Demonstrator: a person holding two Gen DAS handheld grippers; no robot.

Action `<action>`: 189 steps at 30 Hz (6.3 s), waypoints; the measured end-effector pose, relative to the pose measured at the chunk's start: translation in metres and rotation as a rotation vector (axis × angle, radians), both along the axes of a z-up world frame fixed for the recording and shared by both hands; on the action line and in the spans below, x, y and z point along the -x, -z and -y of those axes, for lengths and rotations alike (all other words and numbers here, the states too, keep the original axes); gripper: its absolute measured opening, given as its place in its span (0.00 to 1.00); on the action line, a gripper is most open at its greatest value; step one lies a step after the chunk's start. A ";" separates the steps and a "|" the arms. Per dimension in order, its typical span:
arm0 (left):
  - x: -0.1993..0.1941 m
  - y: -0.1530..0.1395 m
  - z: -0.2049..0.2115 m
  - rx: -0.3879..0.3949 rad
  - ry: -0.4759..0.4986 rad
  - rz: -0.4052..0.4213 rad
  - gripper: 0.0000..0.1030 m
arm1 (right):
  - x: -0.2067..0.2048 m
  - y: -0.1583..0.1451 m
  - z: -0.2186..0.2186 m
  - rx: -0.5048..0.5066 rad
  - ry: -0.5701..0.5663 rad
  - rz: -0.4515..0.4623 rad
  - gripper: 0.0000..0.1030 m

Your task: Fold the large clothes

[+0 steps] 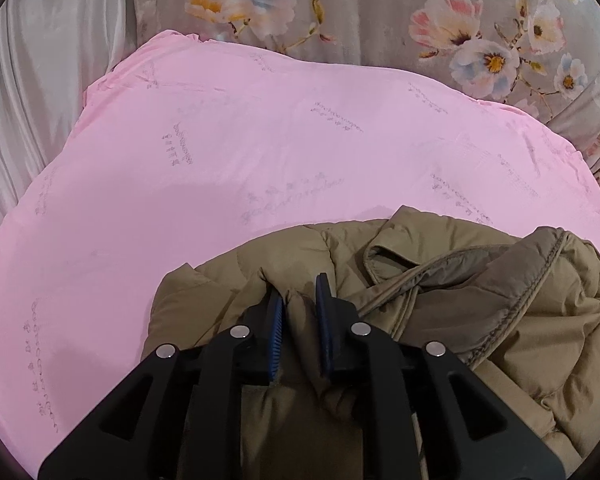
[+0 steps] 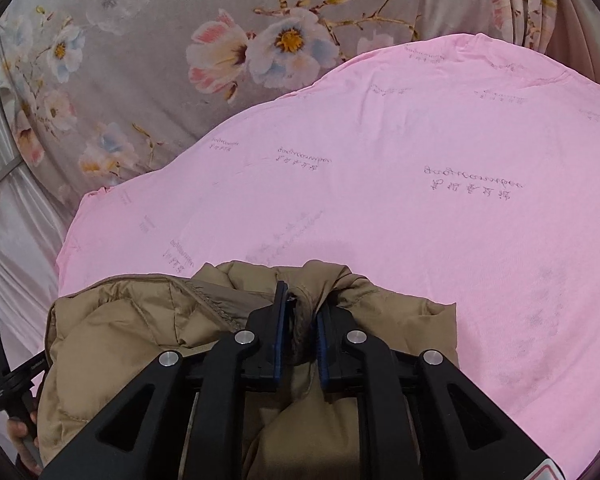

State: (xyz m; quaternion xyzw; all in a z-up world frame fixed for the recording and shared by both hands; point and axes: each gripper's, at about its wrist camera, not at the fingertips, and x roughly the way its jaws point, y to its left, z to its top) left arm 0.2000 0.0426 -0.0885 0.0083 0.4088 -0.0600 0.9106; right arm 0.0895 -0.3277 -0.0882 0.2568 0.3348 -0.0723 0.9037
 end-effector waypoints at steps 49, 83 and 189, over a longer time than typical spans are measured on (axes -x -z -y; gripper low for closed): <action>0.013 0.007 0.075 -0.089 0.042 0.055 0.55 | -0.047 0.002 -0.118 0.149 -0.271 -0.095 0.08; -0.054 0.019 0.013 -0.137 -0.122 -0.040 0.61 | -0.046 0.018 -0.008 0.196 0.009 -0.187 0.12; 0.119 0.029 -0.111 0.510 -0.226 -0.151 0.94 | -0.022 -0.002 -0.188 0.229 -0.271 -0.089 0.32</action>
